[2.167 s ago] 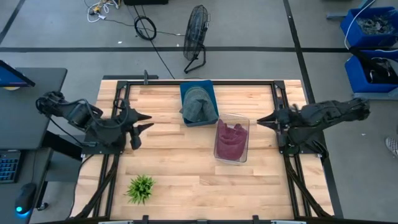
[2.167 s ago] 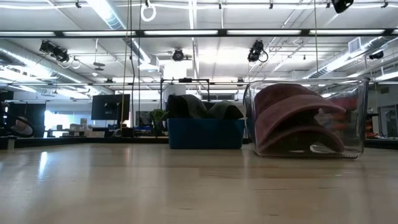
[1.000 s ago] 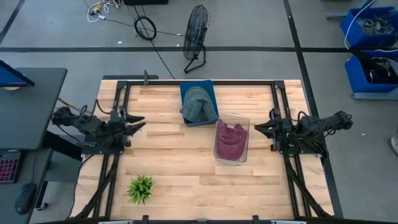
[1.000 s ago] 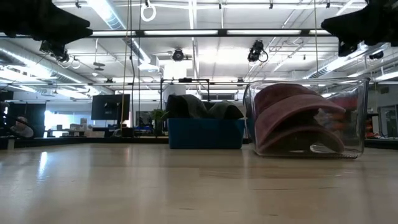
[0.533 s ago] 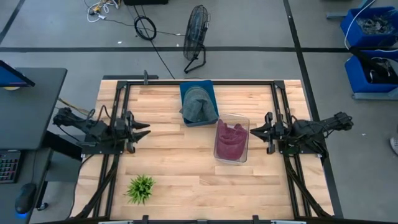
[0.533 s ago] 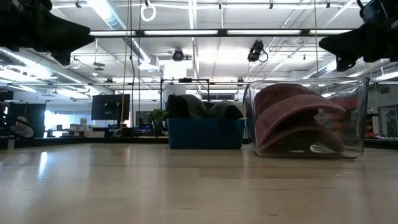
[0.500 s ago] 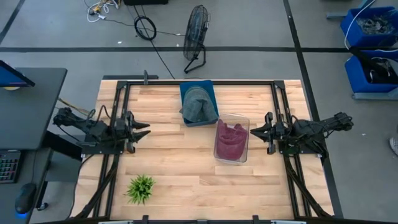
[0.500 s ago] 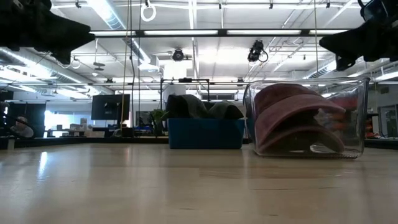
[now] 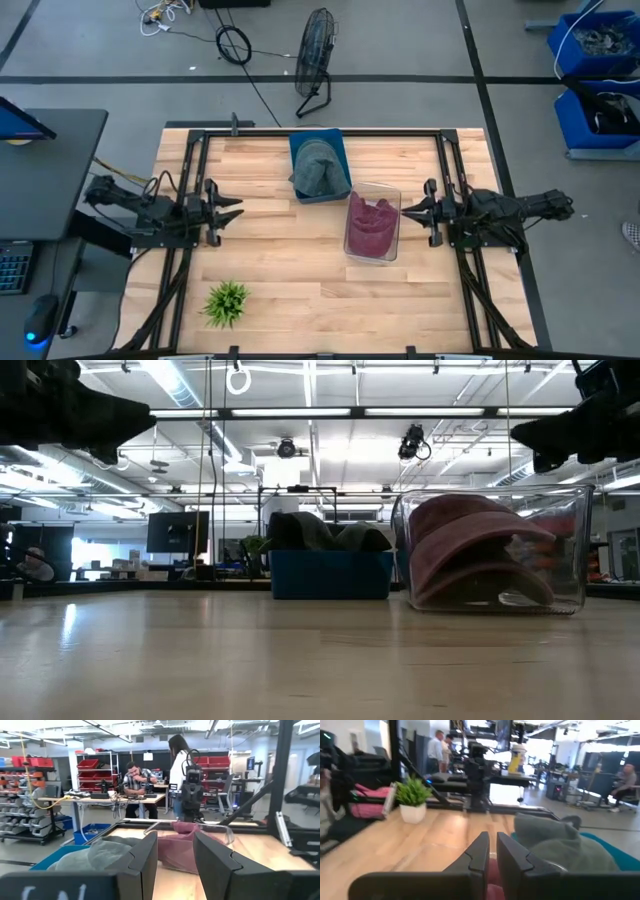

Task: Pick & Place hat
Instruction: Return to home position

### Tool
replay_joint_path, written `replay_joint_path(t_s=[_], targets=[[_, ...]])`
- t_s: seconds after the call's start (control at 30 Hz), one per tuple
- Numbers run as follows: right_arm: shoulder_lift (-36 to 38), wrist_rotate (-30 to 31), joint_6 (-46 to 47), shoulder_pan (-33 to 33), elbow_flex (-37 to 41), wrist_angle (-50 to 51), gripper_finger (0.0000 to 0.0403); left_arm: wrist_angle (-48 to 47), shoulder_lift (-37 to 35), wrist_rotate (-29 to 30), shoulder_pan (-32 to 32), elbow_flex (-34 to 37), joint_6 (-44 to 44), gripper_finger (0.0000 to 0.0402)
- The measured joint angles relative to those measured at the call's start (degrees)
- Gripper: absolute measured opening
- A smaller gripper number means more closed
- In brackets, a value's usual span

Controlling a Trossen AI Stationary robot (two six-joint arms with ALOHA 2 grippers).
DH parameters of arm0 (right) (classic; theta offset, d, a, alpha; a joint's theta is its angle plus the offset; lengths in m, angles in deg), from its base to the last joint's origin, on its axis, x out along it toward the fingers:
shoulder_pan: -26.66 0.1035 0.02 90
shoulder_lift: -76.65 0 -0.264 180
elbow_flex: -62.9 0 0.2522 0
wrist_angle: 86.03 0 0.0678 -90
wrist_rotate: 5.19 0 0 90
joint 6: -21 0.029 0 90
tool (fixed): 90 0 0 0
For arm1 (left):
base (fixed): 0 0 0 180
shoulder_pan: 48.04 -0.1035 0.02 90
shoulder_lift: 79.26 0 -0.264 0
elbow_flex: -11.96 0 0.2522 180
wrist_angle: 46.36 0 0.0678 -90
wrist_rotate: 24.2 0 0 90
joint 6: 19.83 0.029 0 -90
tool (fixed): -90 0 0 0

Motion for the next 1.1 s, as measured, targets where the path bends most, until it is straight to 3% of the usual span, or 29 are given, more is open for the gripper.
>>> replay_joint_path(t_s=[0.1, 0.27, 0.57, 0.77, 1.1], targets=[[0.00, -1.69, -0.68, -2.64, 0.00, 1.17, 0.0038, -1.02, 0.00, -0.02, -1.01, 0.00, 0.65, 0.0128], [0.00, -9.48, -1.64, -6.69, 0.47, 1.49, 0.0038, -1.91, 0.00, -2.05, -3.21, 0.02, 1.80, 0.0128], [0.00, -10.51, -2.46, -9.91, 0.50, 0.86, 0.0038, -6.81, 0.04, -8.89, -7.96, 0.00, -2.62, 0.0128], [0.00, -10.75, -5.05, -9.91, 0.50, 0.86, 0.0038, -7.01, 0.04, -12.47, -8.75, 0.04, 0.55, 0.0128], [0.00, -8.76, -3.79, -9.89, 0.50, 1.03, 0.0038, -7.79, 0.09, -12.70, -8.73, 0.07, 0.06, 0.0128]])
